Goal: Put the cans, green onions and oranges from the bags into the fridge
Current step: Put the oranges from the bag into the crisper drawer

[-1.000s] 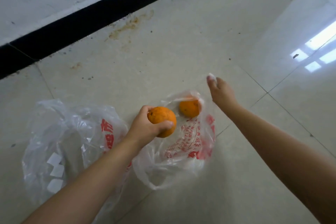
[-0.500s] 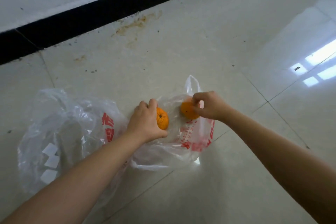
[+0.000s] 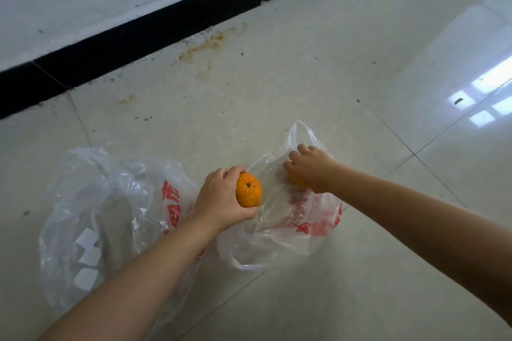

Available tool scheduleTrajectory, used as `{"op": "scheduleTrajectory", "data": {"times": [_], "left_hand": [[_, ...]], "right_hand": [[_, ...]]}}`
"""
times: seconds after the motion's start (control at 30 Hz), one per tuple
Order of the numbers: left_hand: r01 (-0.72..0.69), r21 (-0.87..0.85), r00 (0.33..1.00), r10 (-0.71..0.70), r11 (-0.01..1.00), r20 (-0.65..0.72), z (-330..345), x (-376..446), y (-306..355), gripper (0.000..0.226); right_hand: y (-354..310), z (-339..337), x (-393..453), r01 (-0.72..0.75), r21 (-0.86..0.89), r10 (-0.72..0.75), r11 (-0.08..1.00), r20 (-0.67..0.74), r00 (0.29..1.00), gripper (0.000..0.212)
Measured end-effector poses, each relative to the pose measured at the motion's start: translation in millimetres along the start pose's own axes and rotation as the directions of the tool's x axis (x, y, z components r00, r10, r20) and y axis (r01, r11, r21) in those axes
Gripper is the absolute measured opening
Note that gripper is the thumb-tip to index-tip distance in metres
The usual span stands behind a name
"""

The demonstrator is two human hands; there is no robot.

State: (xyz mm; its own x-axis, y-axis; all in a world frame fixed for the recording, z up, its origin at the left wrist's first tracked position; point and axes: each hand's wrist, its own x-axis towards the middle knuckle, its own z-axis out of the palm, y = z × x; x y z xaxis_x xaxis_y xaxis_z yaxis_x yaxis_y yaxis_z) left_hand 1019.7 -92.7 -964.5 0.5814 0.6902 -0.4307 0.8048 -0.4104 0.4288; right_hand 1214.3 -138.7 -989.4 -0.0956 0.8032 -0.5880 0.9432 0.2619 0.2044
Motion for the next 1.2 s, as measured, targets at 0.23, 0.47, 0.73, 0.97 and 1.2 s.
{"op": "scheduleTrajectory", "data": {"times": [0.23,0.47,0.73,0.97,1.2], "left_hand": [[0.022,-0.084,1.0,-0.022,0.996,0.002,-17.5,-14.2,20.6,0.075],[-0.049,-0.101,0.999,0.049,0.994,-0.01,-128.5,-97.4,110.3,0.071],[-0.361,-0.045,0.93,0.363,0.931,0.05,-329.3,-207.8,326.2,0.074],[-0.742,0.008,0.669,0.74,0.67,0.069,-438.2,-318.0,559.1,0.078],[-0.929,-0.026,0.37,0.929,0.37,0.012,-461.6,-451.5,776.5,0.074]], "right_hand": [[15.2,-20.4,-67.4,0.071,0.653,0.13,0.754,-0.255,0.958,0.075],[13.6,-111.9,-208.3,0.047,0.941,0.423,0.336,-0.195,0.885,0.081],[83.4,-274.9,-452.4,-0.039,0.992,0.738,0.119,-0.062,0.672,0.072],[153.0,-378.3,-712.0,-0.187,0.977,0.955,0.101,-0.043,0.293,0.07],[164.8,-419.4,-966.5,-0.399,0.913,0.993,0.089,-0.112,-0.037,0.078]]}}
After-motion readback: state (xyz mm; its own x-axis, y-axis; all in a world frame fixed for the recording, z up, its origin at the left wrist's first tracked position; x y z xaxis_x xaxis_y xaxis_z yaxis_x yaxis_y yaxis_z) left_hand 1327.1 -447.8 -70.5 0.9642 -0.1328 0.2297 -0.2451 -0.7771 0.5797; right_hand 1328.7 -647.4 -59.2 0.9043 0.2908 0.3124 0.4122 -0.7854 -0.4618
